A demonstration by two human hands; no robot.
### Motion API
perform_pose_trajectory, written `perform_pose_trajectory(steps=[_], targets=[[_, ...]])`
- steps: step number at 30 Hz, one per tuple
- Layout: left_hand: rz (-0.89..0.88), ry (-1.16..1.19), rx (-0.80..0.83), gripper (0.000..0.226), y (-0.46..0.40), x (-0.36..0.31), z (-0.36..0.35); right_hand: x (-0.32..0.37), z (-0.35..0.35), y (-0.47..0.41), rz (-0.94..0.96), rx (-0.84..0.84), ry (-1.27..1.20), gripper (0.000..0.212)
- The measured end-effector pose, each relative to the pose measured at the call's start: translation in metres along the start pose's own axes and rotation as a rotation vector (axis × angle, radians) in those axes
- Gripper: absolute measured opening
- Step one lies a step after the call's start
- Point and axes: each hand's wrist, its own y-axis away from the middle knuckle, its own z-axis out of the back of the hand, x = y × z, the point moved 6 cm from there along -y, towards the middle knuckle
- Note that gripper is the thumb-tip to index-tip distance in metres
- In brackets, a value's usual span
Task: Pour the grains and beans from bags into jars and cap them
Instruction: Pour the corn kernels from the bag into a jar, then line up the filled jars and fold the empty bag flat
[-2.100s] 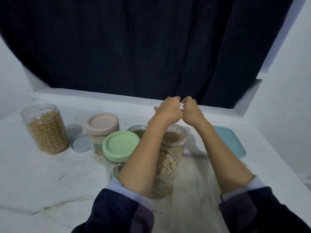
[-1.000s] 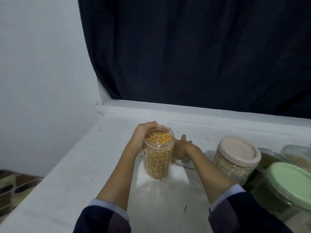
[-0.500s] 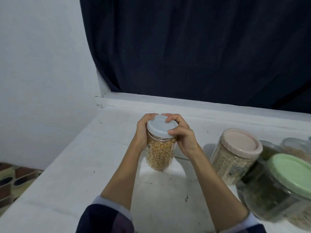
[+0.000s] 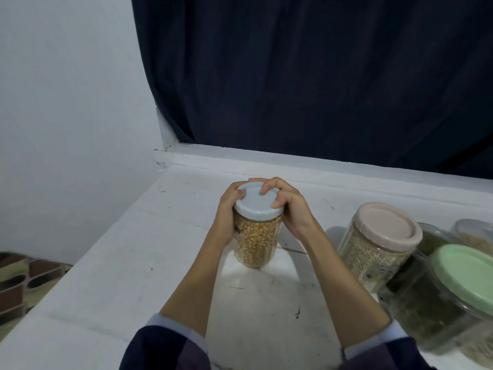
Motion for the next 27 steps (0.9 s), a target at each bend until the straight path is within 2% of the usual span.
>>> perform_pose_trajectory(steps=[1, 4, 7, 8, 9, 10, 11, 12, 14, 15, 16, 17, 19, 23, 27], targets=[[0.02, 0.052, -0.041, 0.031, 0.002, 0.002, -0.001, 0.0, 0.0, 0.002, -0.003, 0.0, -0.025, 0.031], [0.041, 0.08, -0.183, 0.055, -0.002, 0.009, 0.003, -0.001, 0.007, 0.009, 0.039, -0.088, -0.088, 0.044], [0.017, 0.019, -0.251, 0.056, -0.003, 0.007, 0.007, 0.0, 0.029, 0.021, 0.141, -0.441, -0.104, 0.019], [0.013, 0.003, -0.257, 0.055, -0.002, 0.006, 0.007, 0.006, 0.035, 0.026, 0.196, -0.549, -0.032, 0.019], [0.013, -0.004, -0.259, 0.055, -0.002, 0.005, 0.007, 0.018, 0.039, 0.028, 0.252, -0.58, 0.069, 0.02], [0.014, -0.014, -0.251, 0.054, -0.002, 0.006, 0.006, 0.031, 0.037, 0.028, 0.304, -0.521, 0.162, 0.017], [0.019, -0.015, -0.244, 0.054, -0.001, 0.004, 0.005, 0.044, 0.029, 0.024, 0.321, -0.366, 0.286, 0.015], [0.033, -0.016, -0.22, 0.054, -0.001, 0.003, 0.004, 0.054, 0.016, 0.018, 0.286, -0.156, 0.476, 0.023], [0.077, 0.0, -0.175, 0.048, 0.002, 0.002, 0.0, 0.053, -0.01, 0.01, 0.096, 0.276, 0.938, 0.057], [0.093, 0.015, -0.17, 0.044, 0.004, 0.001, -0.002, 0.048, -0.021, 0.006, 0.012, 0.43, 1.115, 0.07], [0.103, 0.029, -0.169, 0.039, 0.005, 0.003, -0.004, 0.043, -0.028, 0.004, -0.026, 0.515, 1.212, 0.077], [0.107, 0.05, -0.18, 0.036, 0.007, 0.004, -0.005, 0.04, -0.033, 0.001, -0.021, 0.531, 1.235, 0.078], [0.098, 0.073, -0.224, 0.035, 0.007, 0.007, -0.003, 0.036, -0.036, -0.003, 0.045, 0.424, 1.187, 0.072], [0.055, 0.062, -0.324, 0.044, 0.005, 0.016, 0.004, 0.029, -0.027, 0.006, 0.197, 0.098, 1.125, 0.055], [-0.016, 0.0, -0.383, 0.042, 0.005, 0.019, 0.009, 0.026, -0.033, 0.012, 0.228, -0.064, 1.211, 0.048]])
